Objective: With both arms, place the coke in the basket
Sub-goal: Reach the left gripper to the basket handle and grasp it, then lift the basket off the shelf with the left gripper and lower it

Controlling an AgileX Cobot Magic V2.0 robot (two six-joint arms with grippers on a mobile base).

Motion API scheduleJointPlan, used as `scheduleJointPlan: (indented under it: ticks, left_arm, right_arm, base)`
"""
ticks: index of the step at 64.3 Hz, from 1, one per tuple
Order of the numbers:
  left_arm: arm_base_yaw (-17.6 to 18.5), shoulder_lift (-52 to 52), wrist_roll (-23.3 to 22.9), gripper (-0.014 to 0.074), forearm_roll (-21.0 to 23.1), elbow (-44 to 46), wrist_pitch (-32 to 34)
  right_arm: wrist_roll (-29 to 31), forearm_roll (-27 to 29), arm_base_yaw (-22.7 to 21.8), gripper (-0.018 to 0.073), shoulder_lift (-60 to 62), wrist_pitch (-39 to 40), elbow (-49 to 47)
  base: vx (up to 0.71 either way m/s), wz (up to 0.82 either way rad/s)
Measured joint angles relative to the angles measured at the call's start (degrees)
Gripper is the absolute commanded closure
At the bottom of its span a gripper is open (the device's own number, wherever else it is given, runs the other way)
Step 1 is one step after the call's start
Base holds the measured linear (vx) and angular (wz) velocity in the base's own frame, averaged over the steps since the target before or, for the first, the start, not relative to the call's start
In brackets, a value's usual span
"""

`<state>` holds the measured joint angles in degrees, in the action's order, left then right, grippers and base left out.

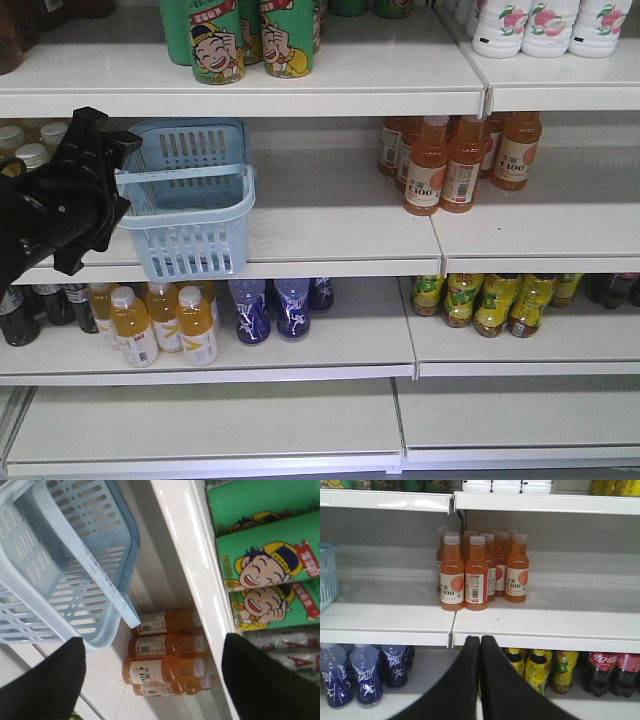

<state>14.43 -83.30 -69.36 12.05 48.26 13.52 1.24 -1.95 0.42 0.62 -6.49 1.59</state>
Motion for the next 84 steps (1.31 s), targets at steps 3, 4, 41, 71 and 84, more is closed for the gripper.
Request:
scheduleJointPlan:
  ticks: [3,4,41,71,84]
  left_arm:
    - [0.00,-1.82,-3.19,0.0063,-0.07,0.00,1.83]
    - [0.00,-2.27,-4.10,0.0063,-0.18,0.00,2.37]
    - [0.00,-18.09,-24.47,0.0063,-7.67,0.28,24.46]
    - [0.00,-23.98,-24.76,0.0063,-9.44,8.33,24.68]
    - [0.00,-26.25,-24.81,0.0063,-8.69,10.88,23.78]
  right_arm:
    - [0.00,0.00,0.00,0.0569,0.00,0.00,0.00]
    - [0.00,0.00,0.00,0.0569,0.00,0.00,0.00]
    - [0.00,0.00,0.00,0.0569,0.00,0.00,0.00]
    - [0.00,0.00,0.00,0.0569,0.00,0.00,0.00]
    - [0.00,0.00,0.00,0.0569,0.00,0.00,0.00]
  base:
    - [0.00,0.00]
    - [0.00,0.00]
    - [0.00,0.00]
    - [0.00,0.00]
    - [0.00,0.00]
